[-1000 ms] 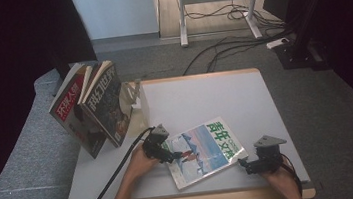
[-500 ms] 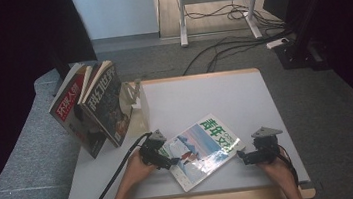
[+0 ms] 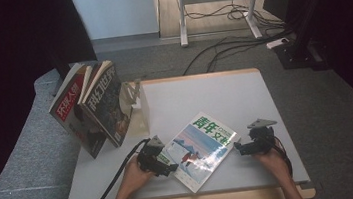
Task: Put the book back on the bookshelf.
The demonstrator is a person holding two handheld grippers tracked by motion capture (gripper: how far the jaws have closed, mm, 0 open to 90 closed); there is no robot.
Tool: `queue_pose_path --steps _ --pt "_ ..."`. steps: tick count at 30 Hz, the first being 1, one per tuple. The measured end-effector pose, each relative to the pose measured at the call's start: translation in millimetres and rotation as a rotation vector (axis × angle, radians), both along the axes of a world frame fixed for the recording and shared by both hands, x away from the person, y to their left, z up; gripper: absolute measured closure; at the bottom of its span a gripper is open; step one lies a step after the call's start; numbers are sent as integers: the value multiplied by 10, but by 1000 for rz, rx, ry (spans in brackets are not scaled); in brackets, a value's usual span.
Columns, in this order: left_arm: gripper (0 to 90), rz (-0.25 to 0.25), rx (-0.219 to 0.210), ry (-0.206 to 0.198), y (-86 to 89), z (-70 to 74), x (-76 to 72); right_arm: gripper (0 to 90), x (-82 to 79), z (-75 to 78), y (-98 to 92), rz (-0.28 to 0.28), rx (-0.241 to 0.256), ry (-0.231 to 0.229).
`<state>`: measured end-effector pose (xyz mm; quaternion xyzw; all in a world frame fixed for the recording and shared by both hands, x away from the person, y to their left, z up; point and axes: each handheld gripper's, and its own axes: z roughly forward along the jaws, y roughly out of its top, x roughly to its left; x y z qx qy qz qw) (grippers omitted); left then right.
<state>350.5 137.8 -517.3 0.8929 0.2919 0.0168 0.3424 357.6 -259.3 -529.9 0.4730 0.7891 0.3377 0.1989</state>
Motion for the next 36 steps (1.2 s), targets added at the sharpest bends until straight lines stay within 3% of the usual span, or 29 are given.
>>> queue_pose_path --steps 14,17,20,23,25,32,36 --pt "19 -12 10 3 13 4 -267 0 231 22 58 -4 -22 6" --pt "33 -40 60 -20 -9 -1 -351 0 298 31 81 -8 -32 7" --pt "33 -56 82 -38 -25 -3 -410 0 353 41 104 -7 -43 10" --pt "41 -72 75 -21 -4 14 -399 0 389 48 118 -5 -47 15" --pt "59 -83 41 -19 40 41 -369 0 395 48 114 -1 -46 17" --pt "30 11 15 -64 306 166 -170 0 396 16 81 -5 -4 23" --pt "29 75 50 -77 437 121 -59 0 404 18 78 -1 -4 27"
